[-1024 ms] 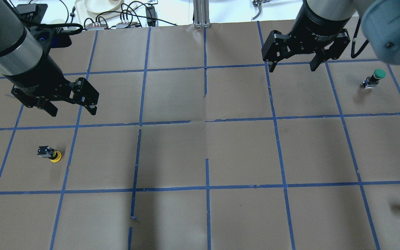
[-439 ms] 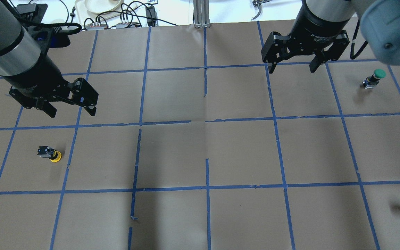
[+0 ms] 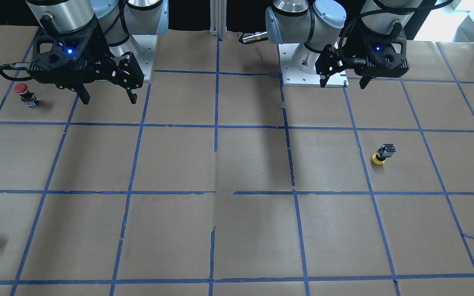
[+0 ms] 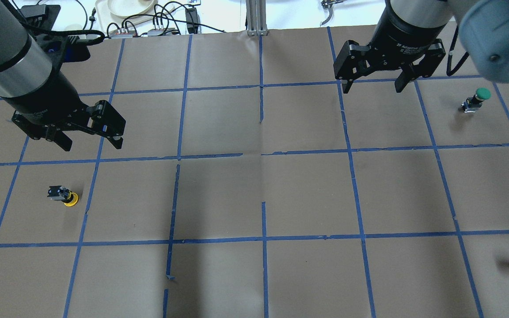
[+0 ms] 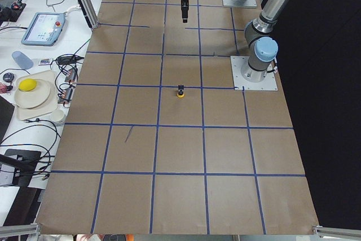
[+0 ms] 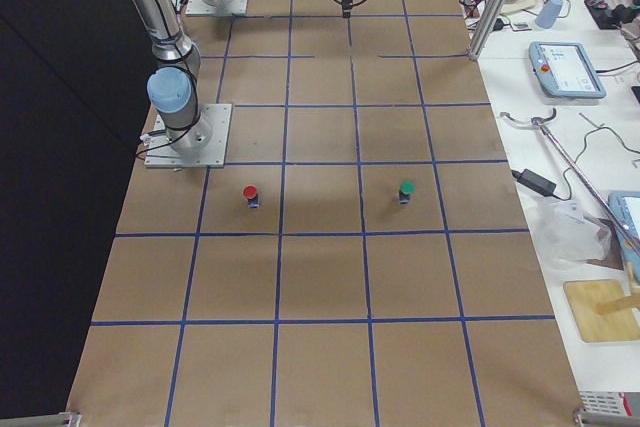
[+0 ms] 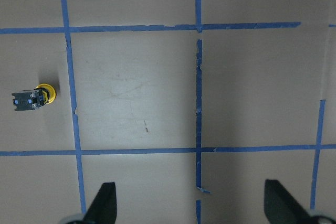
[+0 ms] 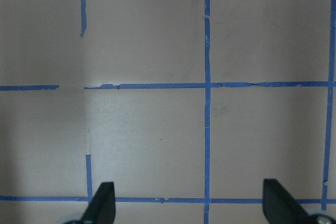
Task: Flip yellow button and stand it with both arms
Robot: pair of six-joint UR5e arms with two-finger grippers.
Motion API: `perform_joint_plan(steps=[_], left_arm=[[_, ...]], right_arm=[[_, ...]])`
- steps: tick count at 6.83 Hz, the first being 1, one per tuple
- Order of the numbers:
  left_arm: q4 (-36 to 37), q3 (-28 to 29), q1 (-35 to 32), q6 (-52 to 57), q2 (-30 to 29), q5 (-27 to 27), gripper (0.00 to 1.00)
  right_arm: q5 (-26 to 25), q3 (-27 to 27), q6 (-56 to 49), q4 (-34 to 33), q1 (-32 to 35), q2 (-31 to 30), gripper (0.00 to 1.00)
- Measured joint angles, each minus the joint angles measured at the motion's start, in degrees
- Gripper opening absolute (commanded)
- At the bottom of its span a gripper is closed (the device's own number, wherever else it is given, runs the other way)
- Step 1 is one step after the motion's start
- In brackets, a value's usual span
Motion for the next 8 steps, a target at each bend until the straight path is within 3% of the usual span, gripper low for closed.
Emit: perform_joint_plan(steps=[8], left_arm=[[0.60, -0.17, 0.43, 0.60, 0.19, 0.14, 1.00]], right_arm=[[-0.02, 0.65, -0.14, -0.06, 0.12, 0.13, 1.00]])
